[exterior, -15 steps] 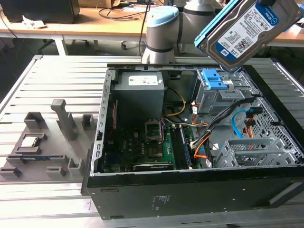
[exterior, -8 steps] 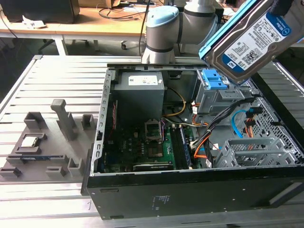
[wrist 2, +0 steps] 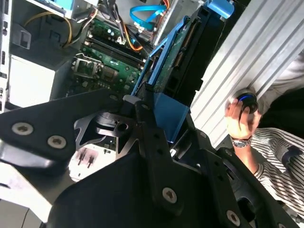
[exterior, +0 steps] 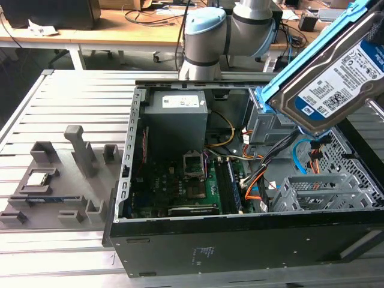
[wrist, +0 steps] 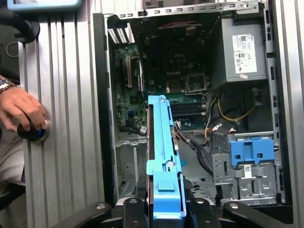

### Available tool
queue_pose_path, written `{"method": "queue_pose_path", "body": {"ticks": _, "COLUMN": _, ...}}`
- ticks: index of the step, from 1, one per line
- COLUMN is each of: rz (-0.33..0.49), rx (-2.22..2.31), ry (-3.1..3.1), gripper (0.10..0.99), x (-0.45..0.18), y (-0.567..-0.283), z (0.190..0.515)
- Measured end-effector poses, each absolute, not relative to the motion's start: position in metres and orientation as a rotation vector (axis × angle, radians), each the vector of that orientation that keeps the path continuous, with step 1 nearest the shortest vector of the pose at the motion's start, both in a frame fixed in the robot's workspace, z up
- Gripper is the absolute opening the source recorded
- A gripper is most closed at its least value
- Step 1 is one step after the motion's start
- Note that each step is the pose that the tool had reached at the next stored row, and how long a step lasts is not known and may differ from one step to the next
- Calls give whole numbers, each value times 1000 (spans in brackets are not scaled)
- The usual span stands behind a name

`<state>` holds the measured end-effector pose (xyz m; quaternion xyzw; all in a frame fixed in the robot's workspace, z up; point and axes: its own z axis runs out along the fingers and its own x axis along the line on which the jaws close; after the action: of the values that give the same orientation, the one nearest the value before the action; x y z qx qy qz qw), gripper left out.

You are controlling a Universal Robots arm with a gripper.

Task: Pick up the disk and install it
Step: 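Pick up the disk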

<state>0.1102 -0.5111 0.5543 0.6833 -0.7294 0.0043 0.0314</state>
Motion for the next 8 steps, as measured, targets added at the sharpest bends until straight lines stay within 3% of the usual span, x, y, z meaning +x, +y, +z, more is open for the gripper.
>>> {"method": "queue_pose_path", "body": {"ticks": 8, "rz": 3, "rx": 2100, "ry": -2241, "gripper": 369, "x": 158, "y": -524, "z": 543}}
